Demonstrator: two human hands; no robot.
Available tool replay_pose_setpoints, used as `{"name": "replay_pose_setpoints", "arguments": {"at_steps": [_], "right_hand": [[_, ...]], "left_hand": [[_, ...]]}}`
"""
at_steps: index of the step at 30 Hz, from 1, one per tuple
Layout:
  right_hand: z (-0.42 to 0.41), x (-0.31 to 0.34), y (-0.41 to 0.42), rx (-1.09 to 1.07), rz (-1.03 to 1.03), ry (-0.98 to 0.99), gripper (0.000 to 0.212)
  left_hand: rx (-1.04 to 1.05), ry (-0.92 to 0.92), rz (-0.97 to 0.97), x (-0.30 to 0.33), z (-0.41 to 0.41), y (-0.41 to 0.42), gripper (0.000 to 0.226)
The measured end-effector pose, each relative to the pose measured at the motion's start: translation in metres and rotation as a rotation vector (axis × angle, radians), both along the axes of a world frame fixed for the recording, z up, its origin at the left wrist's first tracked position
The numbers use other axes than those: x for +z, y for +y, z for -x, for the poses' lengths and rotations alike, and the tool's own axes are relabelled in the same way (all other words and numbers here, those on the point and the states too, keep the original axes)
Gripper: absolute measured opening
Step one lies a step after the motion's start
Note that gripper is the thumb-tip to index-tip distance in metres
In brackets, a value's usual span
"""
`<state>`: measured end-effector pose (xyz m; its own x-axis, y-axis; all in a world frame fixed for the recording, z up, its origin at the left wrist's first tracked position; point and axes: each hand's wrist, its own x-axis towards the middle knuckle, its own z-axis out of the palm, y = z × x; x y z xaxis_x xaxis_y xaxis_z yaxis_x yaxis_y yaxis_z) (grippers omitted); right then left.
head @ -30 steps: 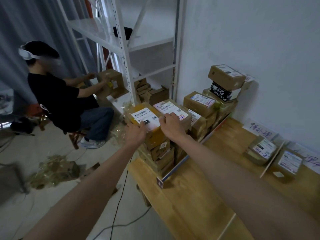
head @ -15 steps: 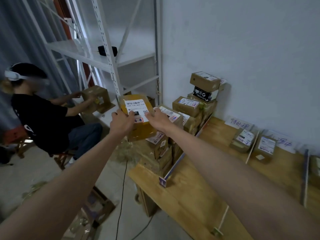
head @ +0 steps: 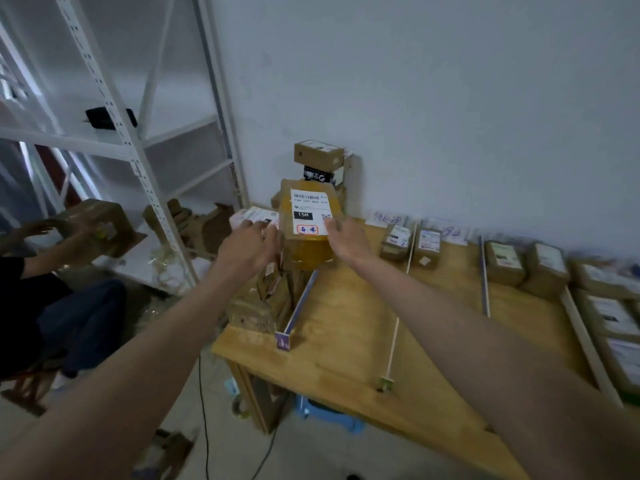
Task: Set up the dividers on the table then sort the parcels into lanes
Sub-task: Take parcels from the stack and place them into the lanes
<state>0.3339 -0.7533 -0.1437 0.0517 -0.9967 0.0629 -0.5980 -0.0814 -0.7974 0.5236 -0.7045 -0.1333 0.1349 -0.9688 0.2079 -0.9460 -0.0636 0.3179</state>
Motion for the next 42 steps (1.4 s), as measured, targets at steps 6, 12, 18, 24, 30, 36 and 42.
{"name": "replay_pose_setpoints", "arguments": {"at_steps": [6,12,18,24,30,36,42], "right_hand": [[0.112,-0.026,0.044,-0.208,-0.031,0.144,0.039],[0.230,-0.046,0.096,-0.435,-0.123,0.139,0.047],[0.347,-0.060,0.158,-0.599,-0.162,0.172,0.042],[0.473,-0.077,0.214,-0.708,-0.225,0.203,0.048],[0.584,-0.088,0.267,-0.749,-0.275,0.180,0.022],[0.666,-0.121,0.284,-0.780,-0.311,0.164,0.034],[0.714,-0.141,0.266,-0.801,-0.361,0.136,0.036]], "left_hand": [[-0.202,-0.158,-0.078,-0.031,0.089,0.005,0.049],[-0.400,-0.243,-0.088,-0.049,0.196,0.009,0.049],[-0.577,-0.212,-0.113,-0.067,0.320,0.029,0.051],[-0.699,-0.253,-0.124,-0.082,0.454,0.065,0.053],[-0.744,-0.248,-0.153,-0.107,0.569,0.099,0.052],[-0.775,-0.277,-0.164,-0.124,0.644,0.114,0.052],[-0.795,-0.284,-0.157,-0.143,0.696,0.094,0.047]]}}
